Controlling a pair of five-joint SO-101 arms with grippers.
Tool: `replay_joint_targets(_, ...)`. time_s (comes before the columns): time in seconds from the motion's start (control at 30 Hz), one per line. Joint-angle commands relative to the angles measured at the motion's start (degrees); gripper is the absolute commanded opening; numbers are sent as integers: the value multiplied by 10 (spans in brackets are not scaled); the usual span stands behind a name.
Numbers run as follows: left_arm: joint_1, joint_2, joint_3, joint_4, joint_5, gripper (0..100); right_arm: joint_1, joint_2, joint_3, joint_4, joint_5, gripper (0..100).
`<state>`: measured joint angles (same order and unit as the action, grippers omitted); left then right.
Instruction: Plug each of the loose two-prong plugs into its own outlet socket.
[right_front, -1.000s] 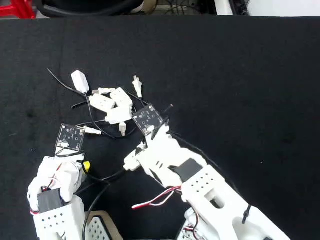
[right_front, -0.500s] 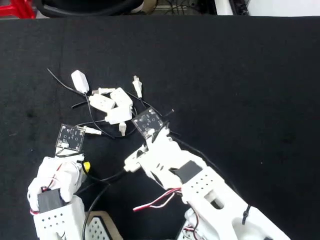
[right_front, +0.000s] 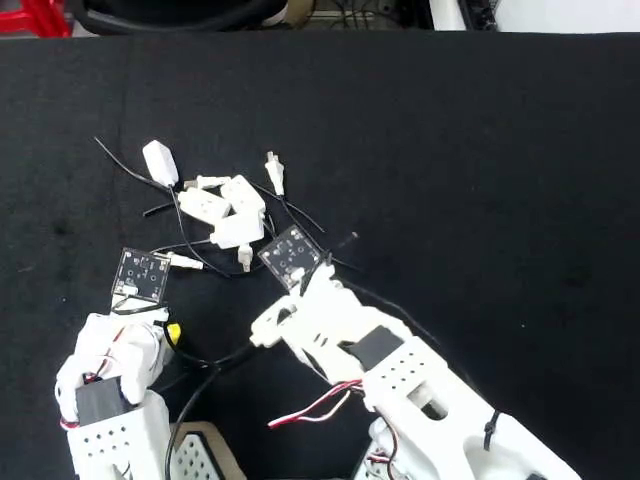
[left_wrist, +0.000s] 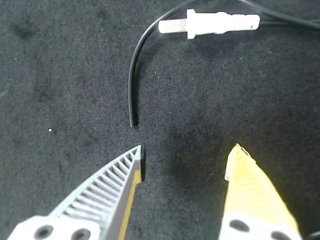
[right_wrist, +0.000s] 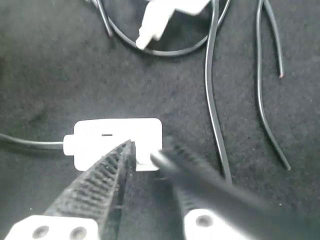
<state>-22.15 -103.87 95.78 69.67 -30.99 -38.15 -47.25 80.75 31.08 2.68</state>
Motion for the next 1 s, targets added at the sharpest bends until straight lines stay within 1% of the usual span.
replay_joint_targets(0.0, 1, -4, 0, -4, -4, 267, -5, 0, -10, -4, 4, 204)
replay_joint_targets(0.1, 14, -4, 0, -4, -4, 267, -5, -1, -51, 50, 5, 230)
replay_joint_targets(0.33, 102, -4, -17, 1, -4, 269, -6, -1, -220, 330, 13, 230)
replay_joint_targets(0.47, 181, 0, -65, -3, 0, 271, -4, -1, -294, 479, 105, 230)
replay_joint_targets(0.53, 219, 6, -99, 12, 13, 272, -2, -1, -320, 532, 141, 230)
replay_joint_targets(0.6, 252, 27, -121, 1, 25, 272, 0, -1, -329, 556, 164, 230)
replay_joint_targets(0.67, 276, 74, -131, -34, 29, 272, 11, 0, -330, 562, 195, 221)
replay_joint_targets(0.7, 286, 109, -132, -61, 36, 273, 18, 0, -330, 566, 215, 201)
replay_joint_targets(0.8, 327, 248, -155, -126, 40, 273, 33, 0, -331, 606, 269, 87)
replay_joint_targets(0.87, 368, 353, -178, -153, 40, 273, 56, 0, -335, 618, 287, 7)
replay_joint_targets(0.97, 417, 492, -205, -206, 40, 273, 120, 0, -337, 621, 307, 36)
